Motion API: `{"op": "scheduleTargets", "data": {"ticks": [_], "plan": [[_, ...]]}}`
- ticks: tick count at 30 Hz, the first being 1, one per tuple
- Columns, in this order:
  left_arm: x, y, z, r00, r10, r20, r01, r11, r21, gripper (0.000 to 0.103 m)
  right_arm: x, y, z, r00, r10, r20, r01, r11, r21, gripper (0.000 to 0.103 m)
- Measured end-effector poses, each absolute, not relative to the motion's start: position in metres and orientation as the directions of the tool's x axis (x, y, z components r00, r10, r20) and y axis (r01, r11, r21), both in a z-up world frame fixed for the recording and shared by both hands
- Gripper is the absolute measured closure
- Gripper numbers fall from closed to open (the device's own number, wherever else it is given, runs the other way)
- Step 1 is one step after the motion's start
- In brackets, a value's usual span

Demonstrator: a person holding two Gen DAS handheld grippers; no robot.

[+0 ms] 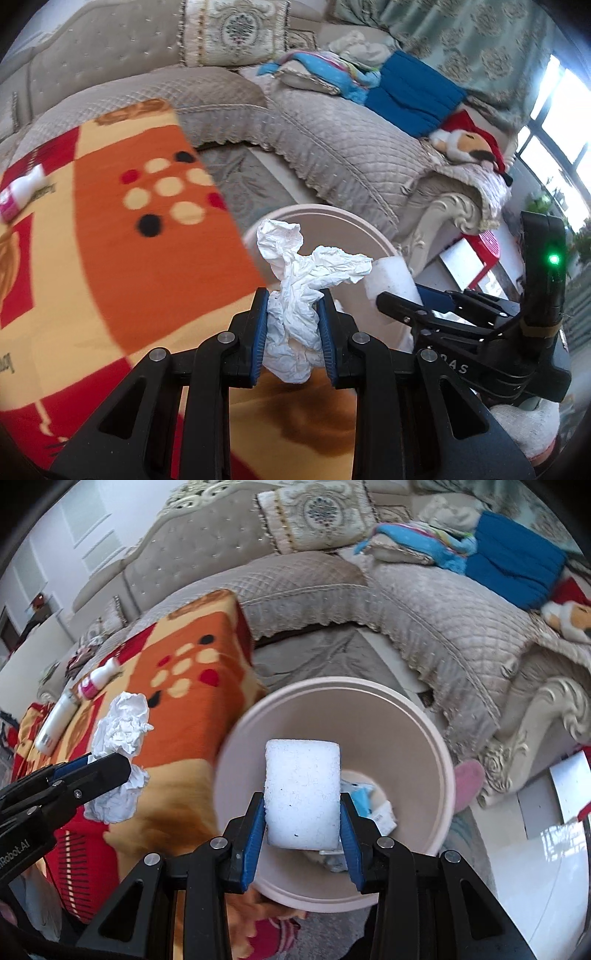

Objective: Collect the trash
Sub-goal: 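Carry the tissue and foam block with both tools over the white bin, then open both tools to drop the tissue and foam block into the bin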

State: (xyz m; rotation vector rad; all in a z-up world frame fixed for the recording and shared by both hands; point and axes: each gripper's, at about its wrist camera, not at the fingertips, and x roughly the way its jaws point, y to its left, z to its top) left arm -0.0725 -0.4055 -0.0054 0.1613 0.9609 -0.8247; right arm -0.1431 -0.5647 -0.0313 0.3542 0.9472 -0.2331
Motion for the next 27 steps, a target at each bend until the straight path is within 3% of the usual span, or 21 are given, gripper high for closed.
{"op": "scheduleTargets", "data": {"ticks": [19, 21, 27], "plan": [[-0.066, -0.441, -0.028, 0.23, -0.547, -0.805, 0.695, 0.671, -0.257, 0.078, -0.145, -0.589, -0.05, 0.539, -0.042, -0.841, 0.404, 0.889, 0.214, 0.064], [-0.067, -0.441, -0.028, 0.233, -0.548, -0.803, 0.699, 0.669, -0.254, 0.072, -0.144, -0.59, -0.051, 0.54, -0.046, -0.84, 0.411, 0.886, 0.216, 0.057], [-0.064, -0.436, -0.028, 0.218, -0.564, -0.797, 0.692, 0.665, -0.281, 0.056, -0.143, -0.593, -0.053, 0.537, -0.042, -0.843, 0.423, 0.877, 0.226, 0.056]]}}
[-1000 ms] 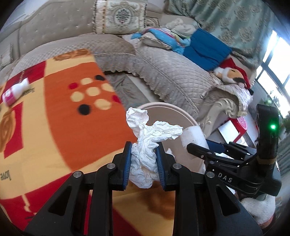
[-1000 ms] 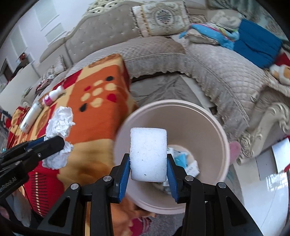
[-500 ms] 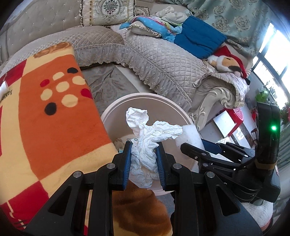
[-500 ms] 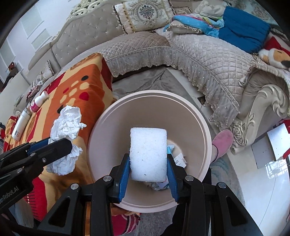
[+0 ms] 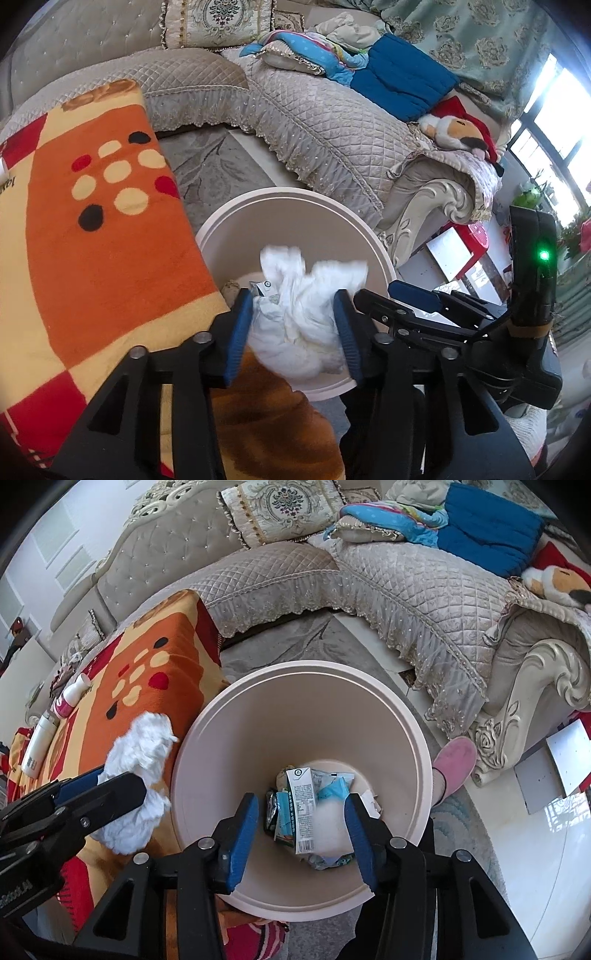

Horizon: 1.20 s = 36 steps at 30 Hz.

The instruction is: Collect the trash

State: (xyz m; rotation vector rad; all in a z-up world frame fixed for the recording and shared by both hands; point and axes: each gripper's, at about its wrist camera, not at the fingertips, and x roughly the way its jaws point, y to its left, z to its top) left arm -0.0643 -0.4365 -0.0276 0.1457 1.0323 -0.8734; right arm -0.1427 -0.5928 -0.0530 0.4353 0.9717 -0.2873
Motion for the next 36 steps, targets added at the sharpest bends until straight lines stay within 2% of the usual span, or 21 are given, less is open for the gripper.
{"op": "scheduleTargets", "data": {"ticks": [6, 36], "plan": [[-0.065, -0.432, -0.025, 0.22, -0.577, -0.786, 0.685, 0.666, -0.297, 0.042, -0.142, -0.591, -0.055, 0.53, -0.04, -0.847, 0.426, 0.876, 0.225, 0.056], [-0.086, -0.345, -0.004, 0.466, -0.517, -0.719, 0.607, 0.777, -0.165, 0.042, -0.148, -0.526, -0.032, 0.581, -0.035, -0.813, 0.373, 0.9, 0.227, 0.055]]}}
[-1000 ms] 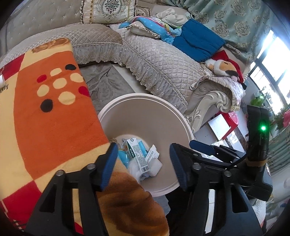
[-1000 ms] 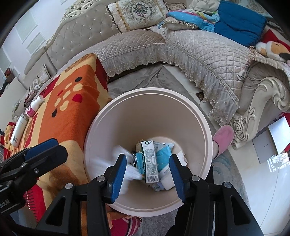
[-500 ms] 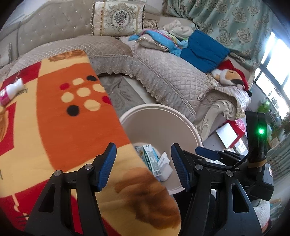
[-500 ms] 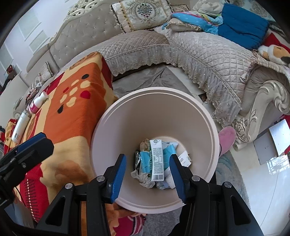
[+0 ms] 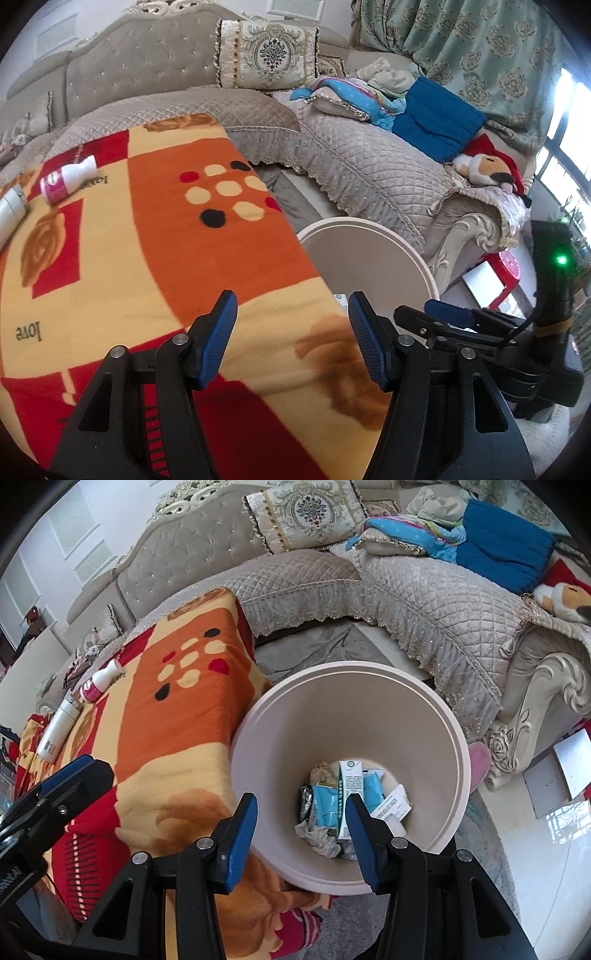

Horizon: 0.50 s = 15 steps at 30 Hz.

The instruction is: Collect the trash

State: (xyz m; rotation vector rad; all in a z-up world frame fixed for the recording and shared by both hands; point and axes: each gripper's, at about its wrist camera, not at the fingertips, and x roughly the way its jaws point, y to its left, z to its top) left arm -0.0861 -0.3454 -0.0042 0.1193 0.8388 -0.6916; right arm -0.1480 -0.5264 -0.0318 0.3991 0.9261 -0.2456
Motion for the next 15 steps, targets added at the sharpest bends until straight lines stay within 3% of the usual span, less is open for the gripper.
{"op": "scheduleTargets", "data": {"ticks": [15], "plan": [[-0.117, -0.321, 0.014, 0.544, -0.528, -0.652, 0.61, 0.783, -0.125, 0.042, -0.186, -0.501, 0.007, 0.665, -0.138, -0.734, 0.402, 0.894, 0.196, 0.055]]}}
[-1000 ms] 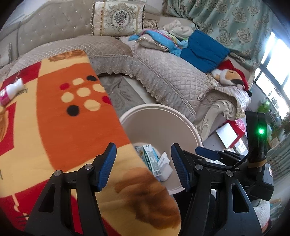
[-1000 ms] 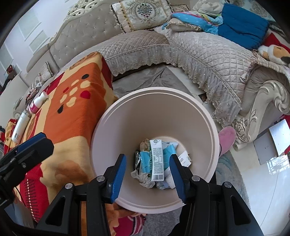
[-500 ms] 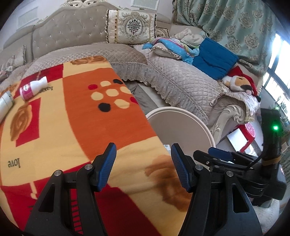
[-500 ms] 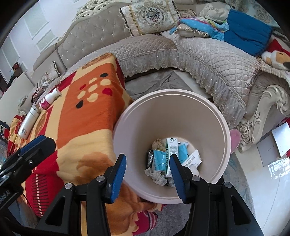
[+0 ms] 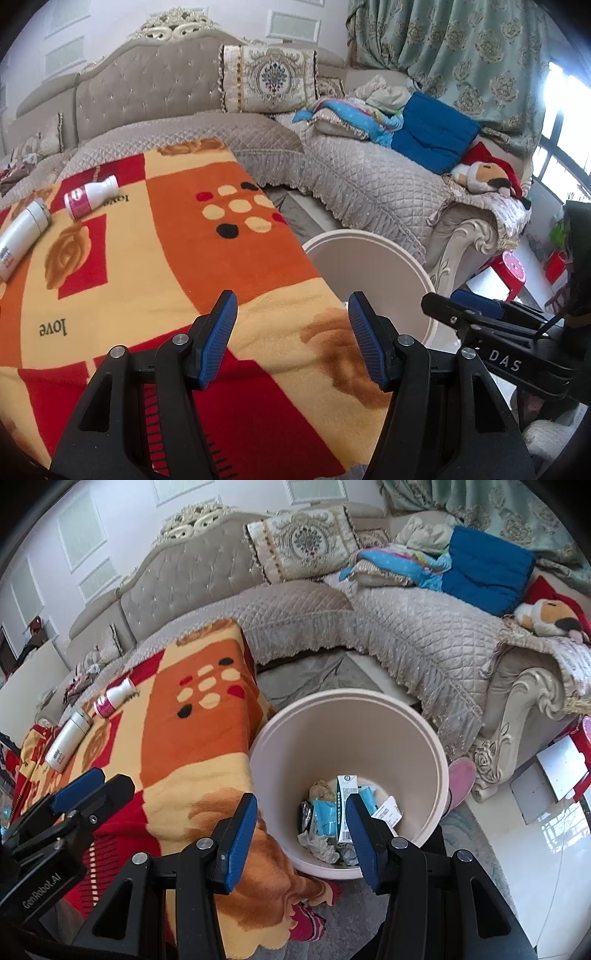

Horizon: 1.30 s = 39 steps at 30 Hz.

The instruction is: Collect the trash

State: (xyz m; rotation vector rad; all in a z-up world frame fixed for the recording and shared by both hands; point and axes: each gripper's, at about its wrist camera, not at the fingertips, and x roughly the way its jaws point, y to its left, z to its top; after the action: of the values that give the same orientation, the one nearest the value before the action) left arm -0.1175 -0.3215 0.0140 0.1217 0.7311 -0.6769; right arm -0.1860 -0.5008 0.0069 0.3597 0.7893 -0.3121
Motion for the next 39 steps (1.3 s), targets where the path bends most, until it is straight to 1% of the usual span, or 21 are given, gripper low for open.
{"op": "scheduleTargets", "data": {"ticks": [6, 8, 9, 10, 13, 18, 30, 39], "plan": [[-0.137, -0.302, 0.033, 0.593, -0.546, -0.591, 0.61, 0.784, -0.111, 0.042, -0.208, -0.48, 0.035, 0.725, -0.211, -0.655, 0.402, 0.903, 0.154, 0.054], [-0.141, -0.297, 0.038, 0.604, -0.55, -0.576, 0.611, 0.784, -0.108, 0.042, -0.214, -0.47, 0.044, 0.74, -0.251, -0.624, 0.41, 0.904, 0.122, 0.04], [-0.144, -0.293, 0.04, 0.611, -0.555, -0.565, 0.612, 0.784, -0.108, 0.042, -0.217, -0.466, 0.048, 0.749, -0.273, -0.604, 0.415, 0.903, 0.107, 0.027], [-0.147, -0.29, 0.043, 0.617, -0.56, -0.554, 0.613, 0.783, -0.109, 0.042, -0.222, -0.461, 0.053, 0.763, -0.299, -0.573, 0.421, 0.903, 0.09, 0.024], [-0.154, -0.283, 0.049, 0.632, -0.566, -0.529, 0.61, 0.785, -0.109, 0.041, -0.226, -0.45, 0.061, 0.775, -0.324, -0.543, 0.418, 0.907, 0.056, 0.024], [-0.159, -0.273, 0.054, 0.646, -0.569, -0.509, 0.605, 0.788, -0.113, 0.041, -0.233, -0.443, 0.065, 0.789, -0.302, -0.535, 0.398, 0.915, 0.07, 0.024], [-0.17, -0.263, 0.059, 0.669, -0.562, -0.486, 0.594, 0.798, -0.105, 0.041, -0.241, -0.427, 0.068, 0.794, -0.291, -0.533, 0.374, 0.926, 0.053, 0.024], [-0.171, -0.262, 0.059, 0.669, -0.561, -0.487, 0.593, 0.798, -0.105, 0.041, -0.242, -0.427, 0.069, 0.794, -0.296, -0.53, 0.375, 0.926, 0.045, 0.023]]}}
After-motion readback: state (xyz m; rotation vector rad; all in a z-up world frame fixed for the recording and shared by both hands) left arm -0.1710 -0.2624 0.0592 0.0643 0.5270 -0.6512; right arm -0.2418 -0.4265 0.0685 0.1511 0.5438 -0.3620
